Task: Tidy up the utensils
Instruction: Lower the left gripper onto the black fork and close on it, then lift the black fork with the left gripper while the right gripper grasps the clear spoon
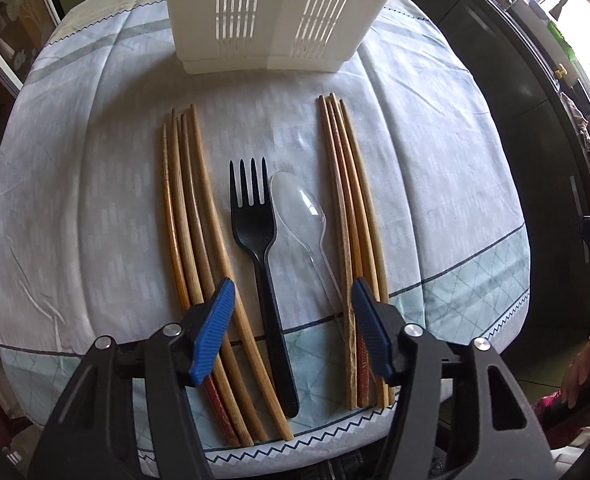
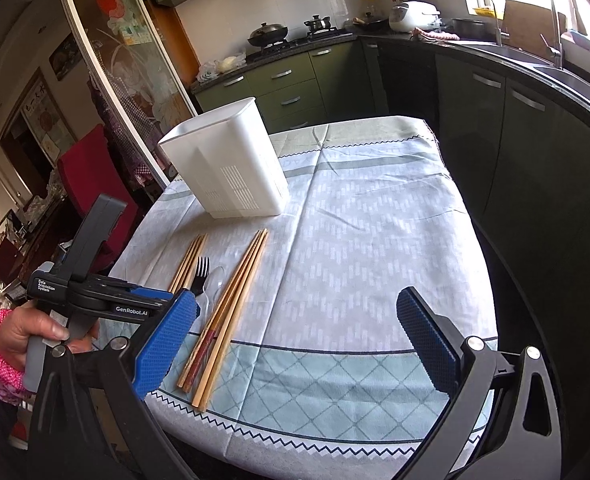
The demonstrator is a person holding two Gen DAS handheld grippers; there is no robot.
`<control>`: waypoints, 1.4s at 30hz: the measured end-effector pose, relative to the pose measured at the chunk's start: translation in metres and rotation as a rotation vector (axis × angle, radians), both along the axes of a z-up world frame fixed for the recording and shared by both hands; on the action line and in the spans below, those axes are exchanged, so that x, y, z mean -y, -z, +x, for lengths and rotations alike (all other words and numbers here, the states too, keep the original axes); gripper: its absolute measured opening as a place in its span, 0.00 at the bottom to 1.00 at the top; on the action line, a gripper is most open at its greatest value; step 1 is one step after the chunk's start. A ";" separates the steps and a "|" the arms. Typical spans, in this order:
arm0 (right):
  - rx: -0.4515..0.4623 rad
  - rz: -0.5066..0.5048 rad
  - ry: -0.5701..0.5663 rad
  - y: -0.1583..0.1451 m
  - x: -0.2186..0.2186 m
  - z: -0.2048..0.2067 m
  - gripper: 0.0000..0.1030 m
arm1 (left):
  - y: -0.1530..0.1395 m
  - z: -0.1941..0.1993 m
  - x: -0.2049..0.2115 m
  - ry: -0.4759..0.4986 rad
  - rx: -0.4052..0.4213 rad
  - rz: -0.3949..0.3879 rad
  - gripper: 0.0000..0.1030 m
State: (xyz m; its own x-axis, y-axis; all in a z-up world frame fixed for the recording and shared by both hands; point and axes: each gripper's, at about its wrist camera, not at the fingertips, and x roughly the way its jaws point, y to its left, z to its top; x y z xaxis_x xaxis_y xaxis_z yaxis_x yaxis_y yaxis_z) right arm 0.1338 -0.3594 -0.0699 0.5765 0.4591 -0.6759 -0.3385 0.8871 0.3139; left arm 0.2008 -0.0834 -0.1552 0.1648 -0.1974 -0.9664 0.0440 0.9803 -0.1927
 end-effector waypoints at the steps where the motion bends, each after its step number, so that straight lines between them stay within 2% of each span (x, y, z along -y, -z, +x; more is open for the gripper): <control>1: -0.002 0.001 -0.002 0.000 0.000 0.000 0.96 | 0.002 0.002 0.001 -0.004 -0.002 0.008 0.47; 8: 0.000 -0.012 -0.019 0.002 -0.001 0.000 0.96 | 0.011 0.010 0.002 0.002 -0.025 0.050 0.26; 11: -0.003 -0.016 -0.028 0.001 -0.004 0.001 0.96 | 0.011 0.013 0.000 0.002 -0.023 0.062 0.11; 14: -0.009 -0.036 -0.046 0.000 -0.011 0.003 0.96 | 0.012 0.015 -0.002 0.000 -0.021 0.048 0.09; 17: -0.036 -0.040 -0.079 -0.001 -0.020 0.010 0.96 | 0.002 0.014 -0.010 -0.005 0.022 0.043 0.08; 24: -0.183 -0.043 -0.267 0.004 -0.073 0.037 0.96 | -0.039 0.005 -0.035 -0.025 0.134 -0.002 0.08; 28: -0.308 -0.064 -0.361 0.021 -0.116 0.055 0.81 | -0.061 -0.002 -0.048 -0.041 0.199 0.014 0.08; 32: -0.429 -0.092 -0.398 0.045 -0.150 0.068 0.68 | -0.071 -0.007 -0.059 -0.052 0.229 0.022 0.08; 37: -0.509 -0.139 -0.403 0.068 -0.180 0.076 0.43 | -0.076 -0.012 -0.067 -0.061 0.260 0.027 0.08; 42: -0.548 -0.230 -0.356 0.089 -0.194 0.081 0.36 | -0.075 -0.017 -0.073 -0.048 0.266 0.024 0.08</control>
State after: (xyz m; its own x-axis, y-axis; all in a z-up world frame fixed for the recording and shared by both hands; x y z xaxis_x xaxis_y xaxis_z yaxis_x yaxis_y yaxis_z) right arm 0.2147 -0.1659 -0.1591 -0.0349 0.3672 -0.9295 -0.4681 0.8157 0.3398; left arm 0.1841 -0.0101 -0.0800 0.4220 -0.1605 -0.8923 0.0429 0.9866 -0.1572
